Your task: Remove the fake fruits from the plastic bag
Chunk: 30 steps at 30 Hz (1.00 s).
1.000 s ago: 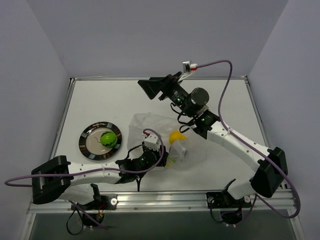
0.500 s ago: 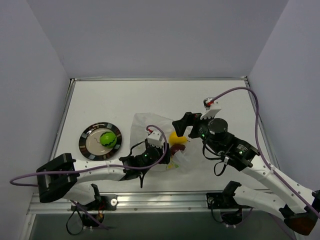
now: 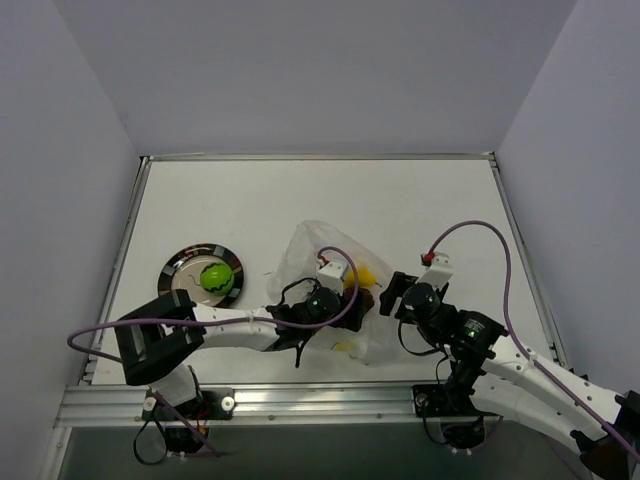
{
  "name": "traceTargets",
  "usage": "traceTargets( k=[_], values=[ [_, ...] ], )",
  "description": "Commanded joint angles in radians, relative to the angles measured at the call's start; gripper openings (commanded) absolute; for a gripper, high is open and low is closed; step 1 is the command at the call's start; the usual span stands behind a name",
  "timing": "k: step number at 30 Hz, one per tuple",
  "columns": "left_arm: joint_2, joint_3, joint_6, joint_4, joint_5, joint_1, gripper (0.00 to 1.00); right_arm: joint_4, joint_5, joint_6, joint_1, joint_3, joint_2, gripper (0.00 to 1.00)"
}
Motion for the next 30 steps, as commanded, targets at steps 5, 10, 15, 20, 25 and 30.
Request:
traceTargets(
  k=[5, 10, 15, 20, 25, 30],
  values=[
    [0.078, 0.109, -0.012, 0.033, 0.04, 0.025, 0.94, 0.024, 0.123, 0.115, 0.007, -0.031, 0.039, 0.6],
    [0.144, 0.163, 0.005, 0.025, 0.029, 0.03, 0.94, 0.089, 0.117, 0.102, 0.008, -0.045, 0.099, 0.52],
    [0.183, 0.183, 0.02, 0.025, 0.011, 0.034, 0.92, 0.165, 0.073, 0.071, 0.007, -0.069, 0.113, 0.49],
    [0.083, 0.138, 0.037, 0.07, 0.012, 0.031, 0.6, 0.195, 0.066, 0.068, 0.007, -0.084, 0.121, 0.48],
    [-0.046, 0.115, 0.046, 0.048, 0.027, 0.028, 0.53, 0.229, 0.048, 0.054, 0.007, -0.101, 0.134, 0.47],
    [-0.167, 0.085, 0.01, 0.042, 0.058, 0.031, 0.5, 0.264, 0.02, 0.056, 0.008, -0.126, 0.156, 0.46]
  ],
)
